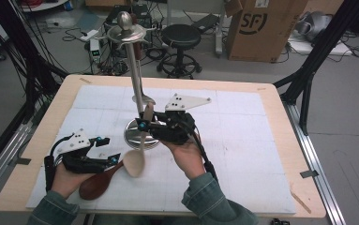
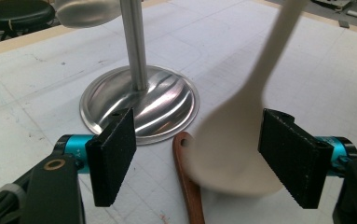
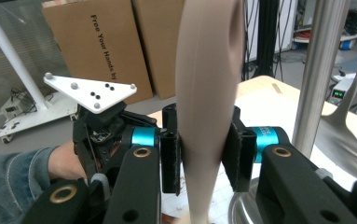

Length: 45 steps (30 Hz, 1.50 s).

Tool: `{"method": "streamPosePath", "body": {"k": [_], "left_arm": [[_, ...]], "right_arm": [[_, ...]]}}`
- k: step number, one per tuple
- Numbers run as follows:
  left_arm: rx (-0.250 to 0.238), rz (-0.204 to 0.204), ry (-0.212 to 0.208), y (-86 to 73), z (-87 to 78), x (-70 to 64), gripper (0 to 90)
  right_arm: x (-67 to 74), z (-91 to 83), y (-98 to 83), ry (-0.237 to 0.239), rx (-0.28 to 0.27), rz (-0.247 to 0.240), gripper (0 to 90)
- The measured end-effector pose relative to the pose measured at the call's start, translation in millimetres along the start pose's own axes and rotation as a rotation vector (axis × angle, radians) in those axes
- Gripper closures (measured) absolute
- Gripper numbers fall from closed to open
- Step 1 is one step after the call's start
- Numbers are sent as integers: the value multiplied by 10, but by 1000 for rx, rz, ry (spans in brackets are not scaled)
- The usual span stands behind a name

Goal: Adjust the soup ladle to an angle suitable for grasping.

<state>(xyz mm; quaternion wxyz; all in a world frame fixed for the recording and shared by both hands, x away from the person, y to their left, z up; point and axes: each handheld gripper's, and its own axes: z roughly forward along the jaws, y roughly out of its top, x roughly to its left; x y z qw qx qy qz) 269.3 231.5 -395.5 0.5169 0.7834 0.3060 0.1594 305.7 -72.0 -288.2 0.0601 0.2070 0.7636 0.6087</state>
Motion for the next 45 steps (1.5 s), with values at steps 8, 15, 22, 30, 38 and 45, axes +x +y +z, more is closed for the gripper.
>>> {"method": "streamPosePath", "body": {"k": [8, 15, 22, 30, 38, 45], "left_arm": [[2, 2, -6, 4, 10, -12, 281], [7, 1, -8, 0, 23, -16, 281], [8, 0, -9, -1, 26, -19, 281], [11, 1, -9, -1, 29, -19, 281], [11, 1, -7, -5, 31, -17, 281], [13, -1, -7, -9, 35, -17, 281]], "right_arm": [[40, -34, -16, 51, 35, -26, 735], [47, -63, -66, 74, 20, -36, 733], [70, -104, -119, 58, -7, -42, 734], [96, -100, -186, 50, -2, -52, 736], [82, -35, -359, 48, 38, -43, 743], [50, -7, -467, 52, 39, -29, 749]]}}
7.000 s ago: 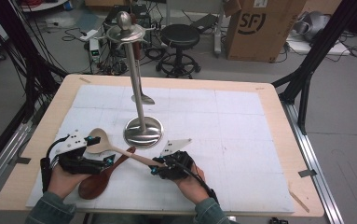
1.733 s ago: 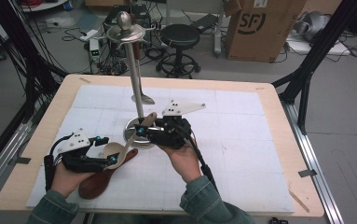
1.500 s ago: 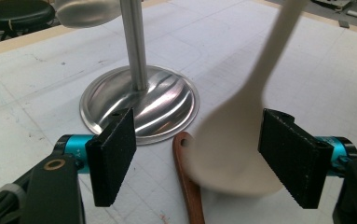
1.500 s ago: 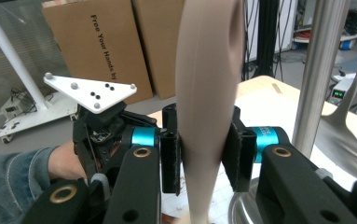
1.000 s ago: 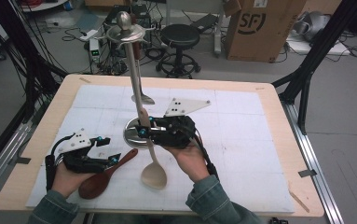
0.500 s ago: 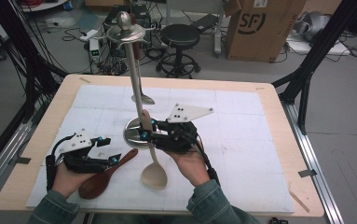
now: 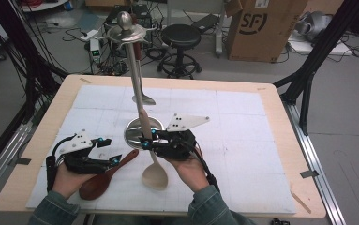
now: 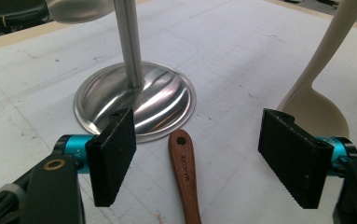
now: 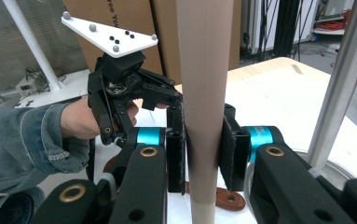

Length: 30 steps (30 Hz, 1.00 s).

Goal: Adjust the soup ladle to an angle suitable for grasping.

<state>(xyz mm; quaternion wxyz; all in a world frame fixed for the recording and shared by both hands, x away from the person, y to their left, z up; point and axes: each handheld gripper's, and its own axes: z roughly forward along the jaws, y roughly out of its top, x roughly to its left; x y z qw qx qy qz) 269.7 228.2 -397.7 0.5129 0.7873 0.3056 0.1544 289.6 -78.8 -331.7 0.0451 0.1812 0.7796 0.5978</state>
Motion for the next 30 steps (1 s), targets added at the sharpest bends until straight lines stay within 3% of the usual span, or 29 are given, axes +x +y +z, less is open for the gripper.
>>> {"method": "streamPosePath", "body": {"k": [7, 17, 30], "left_arm": [[1, 0, -1, -2, 1, 1, 280], [5, -7, 2, -18, 0, 28, 265], [6, -29, 18, -62, -36, 84, 237]], "right_arm": [[-28, 0, -45, -4, 3, 16, 754], [-99, -6, 14, 15, 16, -4, 760], [-222, 15, 299, 52, 9, -39, 760]]}}
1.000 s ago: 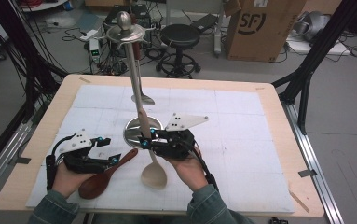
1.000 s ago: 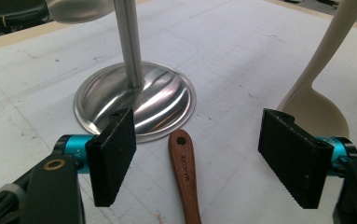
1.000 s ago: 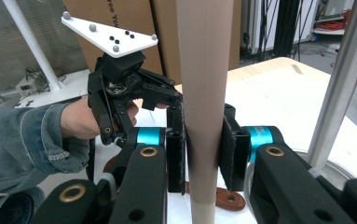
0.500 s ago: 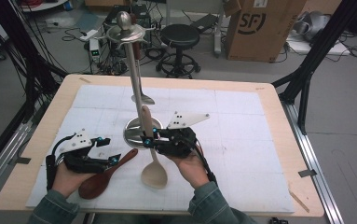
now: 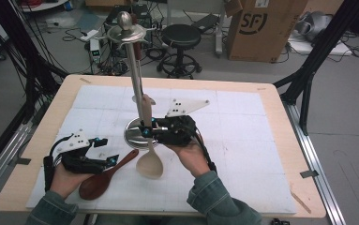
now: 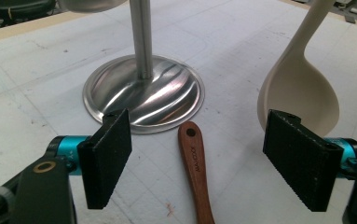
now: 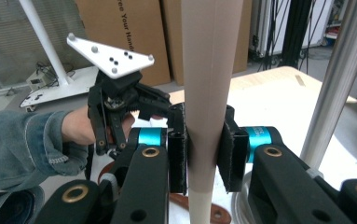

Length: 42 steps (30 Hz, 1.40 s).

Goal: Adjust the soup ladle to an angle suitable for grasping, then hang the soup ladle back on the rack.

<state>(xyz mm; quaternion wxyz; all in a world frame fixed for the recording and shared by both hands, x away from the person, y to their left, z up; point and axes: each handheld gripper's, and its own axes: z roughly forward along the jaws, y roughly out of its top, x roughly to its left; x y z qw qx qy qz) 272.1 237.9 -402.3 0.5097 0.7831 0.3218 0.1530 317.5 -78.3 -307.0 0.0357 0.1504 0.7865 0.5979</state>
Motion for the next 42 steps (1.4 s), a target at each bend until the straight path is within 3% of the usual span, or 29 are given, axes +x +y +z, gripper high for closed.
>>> {"method": "streamPosePath", "body": {"k": [18, 42], "left_arm": [[-3, -15, 33, -18, -46, 58, 210], [-7, -17, 36, -25, -57, 64, 203]], "right_arm": [[-199, -4, 345, 2, -22, -30, 760], [-190, 168, 753, 37, -45, -84, 761]]}}
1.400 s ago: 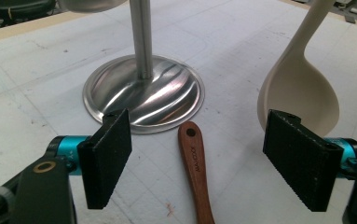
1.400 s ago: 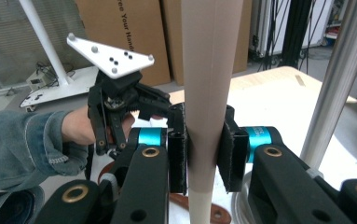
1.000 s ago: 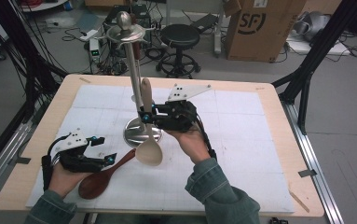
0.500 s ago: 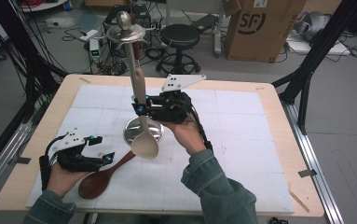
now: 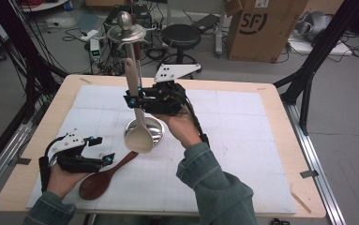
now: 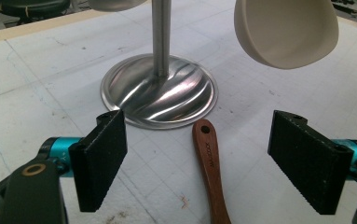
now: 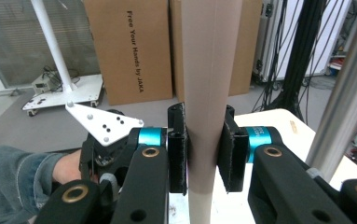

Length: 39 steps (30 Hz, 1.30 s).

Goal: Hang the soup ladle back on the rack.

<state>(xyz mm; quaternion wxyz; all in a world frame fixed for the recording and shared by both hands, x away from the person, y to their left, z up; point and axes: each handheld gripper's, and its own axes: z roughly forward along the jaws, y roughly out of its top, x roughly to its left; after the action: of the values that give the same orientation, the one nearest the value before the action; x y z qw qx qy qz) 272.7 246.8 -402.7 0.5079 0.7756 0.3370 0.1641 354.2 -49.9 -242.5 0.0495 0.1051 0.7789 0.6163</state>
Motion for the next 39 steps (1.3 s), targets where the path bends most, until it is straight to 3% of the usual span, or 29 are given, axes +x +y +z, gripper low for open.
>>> {"method": "streamPosePath", "body": {"k": [13, 20, 39], "left_arm": [[0, -2, 1, 0, -5, -5, 203], [-2, -6, 2, 1, -14, -7, 204], [-11, -7, 6, 3, -25, 0, 202]], "right_arm": [[-5, 77, 168, 6, 1, -36, 760], [-4, 152, 255, 17, 21, -30, 760], [-197, 253, 221, -23, 25, 2, 760]]}}
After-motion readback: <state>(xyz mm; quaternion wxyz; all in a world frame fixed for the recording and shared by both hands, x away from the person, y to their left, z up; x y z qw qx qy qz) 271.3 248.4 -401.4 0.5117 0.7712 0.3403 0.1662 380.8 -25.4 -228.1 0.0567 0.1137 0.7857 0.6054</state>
